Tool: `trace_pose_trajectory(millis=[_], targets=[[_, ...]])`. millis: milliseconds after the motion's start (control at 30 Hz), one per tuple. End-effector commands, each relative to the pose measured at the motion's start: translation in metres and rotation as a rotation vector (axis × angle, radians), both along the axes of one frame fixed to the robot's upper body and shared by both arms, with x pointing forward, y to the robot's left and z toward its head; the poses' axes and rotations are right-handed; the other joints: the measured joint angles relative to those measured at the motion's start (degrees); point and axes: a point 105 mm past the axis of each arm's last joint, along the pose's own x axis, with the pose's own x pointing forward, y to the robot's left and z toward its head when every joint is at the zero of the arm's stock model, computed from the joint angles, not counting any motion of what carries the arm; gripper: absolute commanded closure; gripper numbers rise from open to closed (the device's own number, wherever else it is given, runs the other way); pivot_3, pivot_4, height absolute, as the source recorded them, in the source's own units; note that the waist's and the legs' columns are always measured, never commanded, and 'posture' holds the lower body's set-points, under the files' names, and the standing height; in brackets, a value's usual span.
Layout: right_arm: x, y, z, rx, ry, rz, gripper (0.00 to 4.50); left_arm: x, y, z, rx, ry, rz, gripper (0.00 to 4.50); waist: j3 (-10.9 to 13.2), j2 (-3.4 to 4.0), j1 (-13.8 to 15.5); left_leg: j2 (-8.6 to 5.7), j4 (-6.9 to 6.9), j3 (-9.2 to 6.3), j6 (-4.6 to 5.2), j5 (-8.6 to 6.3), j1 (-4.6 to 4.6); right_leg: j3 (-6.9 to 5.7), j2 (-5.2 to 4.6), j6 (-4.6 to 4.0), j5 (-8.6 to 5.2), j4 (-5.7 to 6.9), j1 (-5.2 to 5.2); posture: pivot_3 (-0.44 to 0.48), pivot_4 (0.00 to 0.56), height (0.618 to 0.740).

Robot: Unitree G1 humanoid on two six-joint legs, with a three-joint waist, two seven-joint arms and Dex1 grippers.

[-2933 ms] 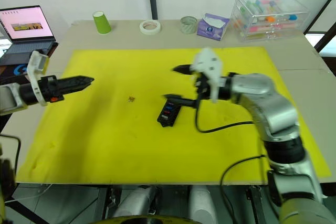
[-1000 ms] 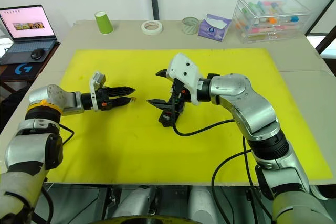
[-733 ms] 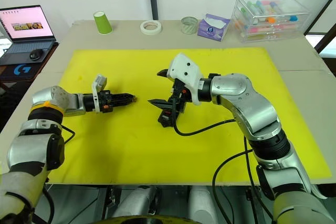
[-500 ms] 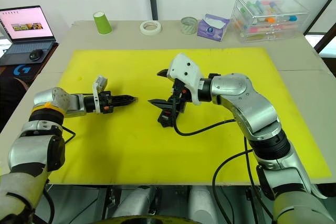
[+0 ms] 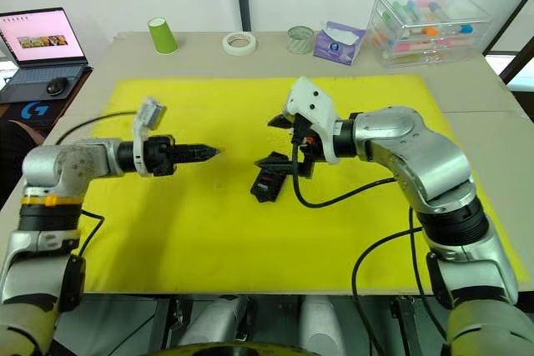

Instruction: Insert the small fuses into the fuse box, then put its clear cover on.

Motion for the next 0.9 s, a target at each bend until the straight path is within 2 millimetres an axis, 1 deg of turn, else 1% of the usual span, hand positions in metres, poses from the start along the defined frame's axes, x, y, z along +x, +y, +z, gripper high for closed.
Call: trace_pose_trajectory(millis=[33,100,200,233,367,467,500,533,700,900], targets=[[-0.004,0.003,0.012,-0.013,-0.024,0.027,0.0,-0.01,-0.011,0.007,0.083,-0.253,-0.071,4.44,0.0,0.01,0.0,0.06,-0.03,0.02,-0.01,0.0,0.0,0.0,0.04,0.0,0.0,-0.13,0.03,0.0,0.15,0.74],[-0.003,0.005,0.013,-0.017,-0.024,0.03,0.0,-0.01,-0.016,0.007,0.122,-0.371,-0.088,4.44,0.0,0.01,0.0,0.08,-0.03,0.03,-0.01,0.01,0.0,-0.01,0.05,0.0,0.0,-0.13,0.04,0.0,0.15,0.74],[-0.003,0.01,0.013,-0.041,-0.053,0.049,0.6,-0.005,-0.023,0.015,0.097,-0.496,-0.067,4.5,0.0,0.0,0.1,0.08,-0.03,0.05,-0.01,0.01,-0.01,-0.01,0.04,0.0,0.0,-0.18,0.04,0.0,0.15,0.74],[-0.005,0.013,0.013,-0.045,-0.059,0.06,0.92,-0.003,-0.024,0.016,0.098,-0.531,-0.064,4.5,0.0,0.0,0.2,0.08,-0.03,0.05,-0.01,0.01,0.0,-0.02,0.04,0.0,0.0,-0.2,0.06,0.0,0.15,0.74],[-0.007,0.02,0.013,-0.031,-0.07,0.075,0.92,-0.004,-0.025,0.011,0.134,-0.604,-0.091,4.5,0.0,0.0,0.1,0.07,-0.01,0.05,-0.01,0.01,0.0,-0.05,0.03,0.0,0.0,-0.23,0.1,0.0,0.15,0.74],[-0.006,0.022,0.013,-0.03,-0.082,0.069,1.46,-0.006,-0.028,0.013,0.134,-0.637,-0.108,4.5,0.0,0.0,0.1,0.08,-0.02,0.04,-0.01,0.01,0.0,-0.05,0.04,0.0,0.0,-0.22,0.09,0.0,0.15,0.74],[-0.005,0.023,0.013,-0.029,-0.082,0.068,1.84,-0.006,-0.029,0.013,0.136,-0.644,-0.114,4.5,0.0,0.0,0.1,0.08,-0.02,0.04,-0.01,0.01,0.0,-0.05,0.04,0.0,0.0,-0.23,0.09,0.0,0.15,0.74],[-0.005,0.024,0.012,-0.029,-0.083,0.068,2.09,-0.007,-0.031,0.014,0.138,-0.659,-0.127,4.5,0.0,0.0,0.1,0.08,-0.01,0.04,-0.01,0.01,0.0,-0.05,0.04,0.0,0.0,-0.23,0.1,0.0,0.15,0.74],[-0.003,0.027,0.01,-0.037,-0.104,0.062,2.09,-0.011,-0.038,0.014,0.132,-0.679,-0.157,4.5,0.0,0.0,0.1,0.08,-0.02,0.03,-0.01,0.01,0.0,-0.06,0.05,0.0,0.0,-0.23,0.09,0.0,0.15,0.74],[-0.003,0.027,0.007,-0.067,-0.124,0.074,2.09,-0.009,-0.041,0.011,0.138,-0.69,-0.167,4.5,0.0,0.0,0.1,0.08,-0.02,0.03,-0.01,0.01,0.0,-0.08,0.05,0.0,0.0,-0.23,0.09,0.0,0.15,0.74]])
